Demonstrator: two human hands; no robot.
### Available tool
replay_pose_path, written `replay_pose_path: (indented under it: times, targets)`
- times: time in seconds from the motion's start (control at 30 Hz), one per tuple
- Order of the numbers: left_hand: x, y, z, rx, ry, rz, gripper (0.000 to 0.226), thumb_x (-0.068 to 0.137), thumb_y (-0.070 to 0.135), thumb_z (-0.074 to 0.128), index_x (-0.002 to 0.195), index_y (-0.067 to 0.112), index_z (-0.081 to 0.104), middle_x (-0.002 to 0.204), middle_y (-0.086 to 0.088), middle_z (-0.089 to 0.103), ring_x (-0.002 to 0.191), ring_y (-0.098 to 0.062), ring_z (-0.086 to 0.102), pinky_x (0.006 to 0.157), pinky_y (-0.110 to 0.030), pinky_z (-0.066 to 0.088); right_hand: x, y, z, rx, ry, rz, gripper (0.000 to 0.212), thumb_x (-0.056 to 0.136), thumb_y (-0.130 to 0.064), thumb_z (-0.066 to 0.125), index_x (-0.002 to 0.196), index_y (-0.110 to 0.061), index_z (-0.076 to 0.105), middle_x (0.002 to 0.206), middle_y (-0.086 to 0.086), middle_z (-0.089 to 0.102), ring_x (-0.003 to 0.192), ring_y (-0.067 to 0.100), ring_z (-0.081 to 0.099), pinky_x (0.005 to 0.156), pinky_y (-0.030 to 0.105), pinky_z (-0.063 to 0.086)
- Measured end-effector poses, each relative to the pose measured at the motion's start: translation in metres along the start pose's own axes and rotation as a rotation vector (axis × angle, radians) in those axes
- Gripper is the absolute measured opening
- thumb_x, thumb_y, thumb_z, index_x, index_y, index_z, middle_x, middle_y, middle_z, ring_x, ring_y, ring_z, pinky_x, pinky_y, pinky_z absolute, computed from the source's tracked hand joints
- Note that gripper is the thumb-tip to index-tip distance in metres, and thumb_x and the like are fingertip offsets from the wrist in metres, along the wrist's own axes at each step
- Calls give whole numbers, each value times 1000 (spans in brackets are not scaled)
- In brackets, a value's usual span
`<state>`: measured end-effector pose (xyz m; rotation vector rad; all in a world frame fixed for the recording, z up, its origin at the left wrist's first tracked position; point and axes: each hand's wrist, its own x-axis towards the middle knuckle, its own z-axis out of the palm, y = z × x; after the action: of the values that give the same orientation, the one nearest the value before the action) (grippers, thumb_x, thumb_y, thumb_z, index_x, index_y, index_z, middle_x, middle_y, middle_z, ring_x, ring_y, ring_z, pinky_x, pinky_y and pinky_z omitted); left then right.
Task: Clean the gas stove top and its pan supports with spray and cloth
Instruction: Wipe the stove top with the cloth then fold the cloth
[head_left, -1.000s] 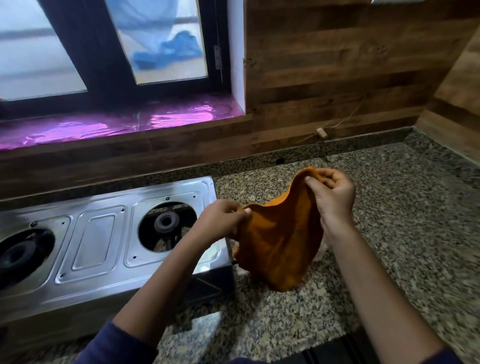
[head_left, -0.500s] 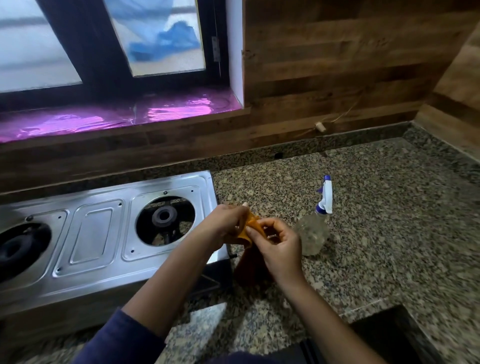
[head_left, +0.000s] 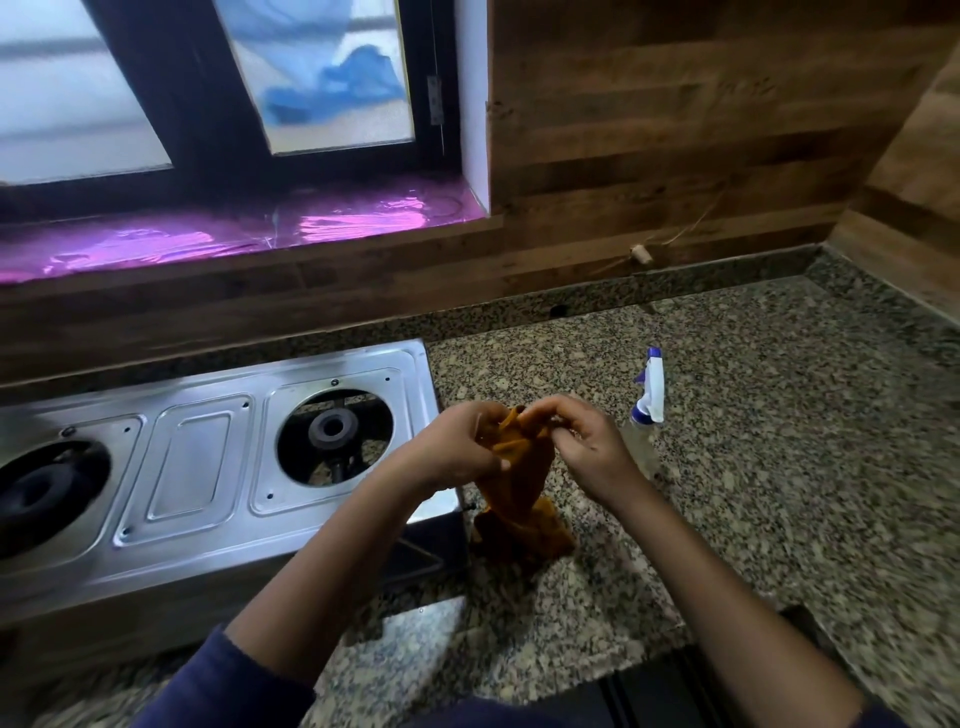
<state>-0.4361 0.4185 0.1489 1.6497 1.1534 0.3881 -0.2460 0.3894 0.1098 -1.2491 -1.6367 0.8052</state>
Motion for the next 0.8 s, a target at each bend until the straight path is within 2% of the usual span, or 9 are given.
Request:
replay_pose_path:
  times: [0.07, 0.2, 0.37, 0.43, 0.53, 0.63, 0.67, 0.73, 0.8]
  targets:
    - [1, 3, -5, 210, 30, 55, 41, 63, 11, 64, 104, 17, 67, 94, -9, 71, 92, -25, 68, 83, -45, 57, 11, -5, -2, -83, -140, -26, 36, 79, 2, 44, 93, -20, 69, 94, -9, 67, 95, 10, 63, 83, 26, 51]
    - [-4, 12, -13, 434, 106, 103, 33, 73, 1, 64, 102, 14, 69, 85, -2, 69, 79, -18, 62, 67, -31, 49, 16, 2, 3, -358, -299, -30, 23, 86, -10, 48, 91, -30, 58, 83, -11, 60, 73, 21, 58, 63, 39, 45]
    - [-7, 15, -6, 610, 118, 125, 33, 76, 5, 60, 108, 9, 67, 98, -10, 69, 91, -26, 62, 75, -34, 51, 21, -12, 14, -982, -486, -75, 17, 89, -26, 51, 95, -22, 67, 100, -5, 52, 91, 20, 53, 65, 32, 42]
    - [-7, 15, -3, 635, 135, 138, 37, 76, 5, 59, 111, 10, 67, 100, -11, 69, 94, -27, 62, 76, -35, 50, 20, -19, 16, -1045, -488, -54, 21, 90, -31, 50, 96, -20, 67, 103, -3, 48, 95, 21, 49, 66, 34, 41]
    - [-8, 17, -8, 682, 184, 157, 41, 76, 2, 55, 116, 11, 64, 103, -10, 68, 98, -28, 60, 74, -31, 44, 22, -25, 1, -914, -423, -89, 19, 91, -25, 47, 98, -17, 63, 102, -4, 47, 94, 17, 50, 68, 31, 40]
    - [-6, 19, -19, 730, 248, 178, 29, 79, 2, 55, 106, 8, 64, 98, -11, 67, 96, -29, 60, 68, -30, 39, 20, -30, -23, -487, -308, -130, 15, 92, -11, 49, 95, -20, 60, 98, -10, 49, 87, 10, 52, 68, 25, 42]
    - [-7, 21, -22, 751, 261, 192, 23, 81, 4, 55, 102, 8, 65, 94, -9, 66, 93, -28, 60, 65, -29, 37, 18, -31, -30, -383, -238, -158, 16, 92, -8, 52, 95, -20, 62, 100, -10, 50, 92, 9, 53, 74, 22, 43]
    - [-6, 25, -31, 741, 250, 229, 7, 83, 7, 58, 87, 11, 62, 77, -1, 60, 81, -26, 57, 59, -28, 33, 16, -31, -39, -324, -96, -192, 14, 92, -7, 57, 95, -18, 65, 114, -10, 50, 116, 9, 47, 95, 22, 40]
    - [-3, 29, -41, 619, 180, 270, 12, 86, 14, 61, 76, 13, 55, 65, 5, 50, 69, -19, 51, 57, -28, 32, 18, -36, -44, -181, -66, -110, 14, 94, -6, 55, 92, -18, 64, 133, -14, 42, 134, 2, 33, 107, 18, 31]
